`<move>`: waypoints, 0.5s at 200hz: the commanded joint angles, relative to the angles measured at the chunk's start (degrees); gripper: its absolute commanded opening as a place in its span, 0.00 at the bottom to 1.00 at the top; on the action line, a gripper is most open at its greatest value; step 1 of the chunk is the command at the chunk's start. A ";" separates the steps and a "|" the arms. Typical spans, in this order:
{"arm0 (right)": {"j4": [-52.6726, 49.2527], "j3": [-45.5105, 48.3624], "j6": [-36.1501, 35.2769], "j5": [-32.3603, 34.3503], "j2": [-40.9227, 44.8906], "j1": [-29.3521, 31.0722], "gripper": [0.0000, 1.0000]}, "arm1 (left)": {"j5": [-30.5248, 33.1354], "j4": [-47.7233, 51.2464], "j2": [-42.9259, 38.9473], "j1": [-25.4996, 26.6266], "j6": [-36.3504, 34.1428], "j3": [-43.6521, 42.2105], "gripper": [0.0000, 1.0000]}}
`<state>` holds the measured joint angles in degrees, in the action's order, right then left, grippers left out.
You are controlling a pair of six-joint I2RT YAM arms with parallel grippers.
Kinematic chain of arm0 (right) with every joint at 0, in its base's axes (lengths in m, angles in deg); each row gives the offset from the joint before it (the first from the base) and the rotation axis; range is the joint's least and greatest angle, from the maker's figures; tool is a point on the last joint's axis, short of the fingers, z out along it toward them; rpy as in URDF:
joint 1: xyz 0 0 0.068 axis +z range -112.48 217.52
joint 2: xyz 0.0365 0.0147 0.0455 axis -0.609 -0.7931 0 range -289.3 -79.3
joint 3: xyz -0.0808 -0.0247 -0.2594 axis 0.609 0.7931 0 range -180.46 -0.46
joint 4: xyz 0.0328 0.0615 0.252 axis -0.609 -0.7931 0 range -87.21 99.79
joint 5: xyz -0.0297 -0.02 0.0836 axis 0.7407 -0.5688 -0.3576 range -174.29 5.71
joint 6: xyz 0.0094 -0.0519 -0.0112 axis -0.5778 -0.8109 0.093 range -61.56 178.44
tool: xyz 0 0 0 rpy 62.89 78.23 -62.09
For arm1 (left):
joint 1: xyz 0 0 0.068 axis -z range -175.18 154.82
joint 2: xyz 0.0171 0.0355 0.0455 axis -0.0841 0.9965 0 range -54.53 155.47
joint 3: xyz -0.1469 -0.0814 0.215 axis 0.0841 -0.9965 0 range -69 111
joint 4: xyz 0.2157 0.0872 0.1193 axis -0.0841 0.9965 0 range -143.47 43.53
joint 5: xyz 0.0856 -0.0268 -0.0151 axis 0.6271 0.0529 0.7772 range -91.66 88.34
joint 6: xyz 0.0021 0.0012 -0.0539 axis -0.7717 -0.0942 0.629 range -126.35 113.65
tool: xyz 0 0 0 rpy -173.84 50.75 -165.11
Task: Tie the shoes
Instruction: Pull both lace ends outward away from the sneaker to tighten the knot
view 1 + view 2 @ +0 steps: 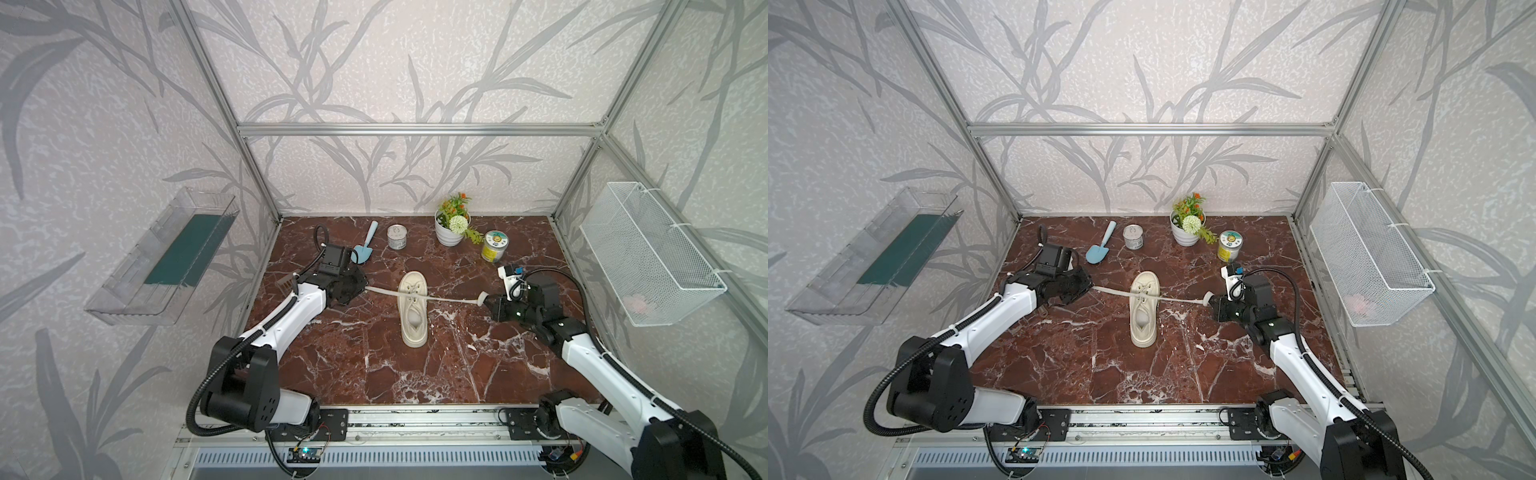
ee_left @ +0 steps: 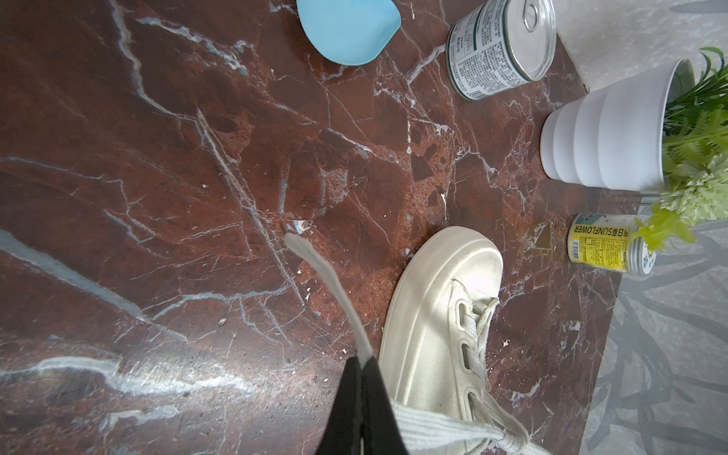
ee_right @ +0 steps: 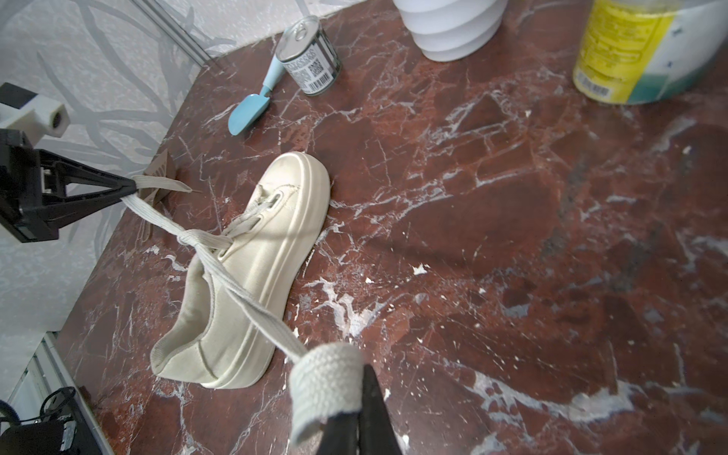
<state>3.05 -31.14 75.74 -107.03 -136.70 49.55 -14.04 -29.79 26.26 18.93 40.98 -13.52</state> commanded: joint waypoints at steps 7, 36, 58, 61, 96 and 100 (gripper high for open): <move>-3.09 2.12 2.32 2.79 2.09 -0.69 0.00 | 0.43 3.13 0.75 -0.58 -2.74 2.81 0.00; -3.45 3.93 4.09 4.26 3.34 -1.03 0.00 | 1.62 5.89 1.60 -0.75 -5.08 5.45 0.00; -3.54 4.73 4.76 4.37 3.66 -1.27 0.00 | 2.90 7.22 1.60 -1.01 -6.56 7.03 0.00; -3.61 4.75 4.80 4.35 3.66 -1.30 0.00 | 3.20 7.47 1.56 -1.09 -6.79 7.25 0.00; -4.15 5.18 5.18 4.62 3.54 -1.57 0.00 | 4.61 9.47 0.38 -2.45 -8.28 9.29 0.00; -4.21 5.19 5.24 4.64 3.46 -1.57 0.00 | 4.68 9.68 0.25 -2.58 -8.50 9.58 0.00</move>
<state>0.34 -26.57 80.14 -103.64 -133.69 48.48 -12.19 -23.49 27.53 17.62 34.99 -6.22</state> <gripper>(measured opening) 0.048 0.047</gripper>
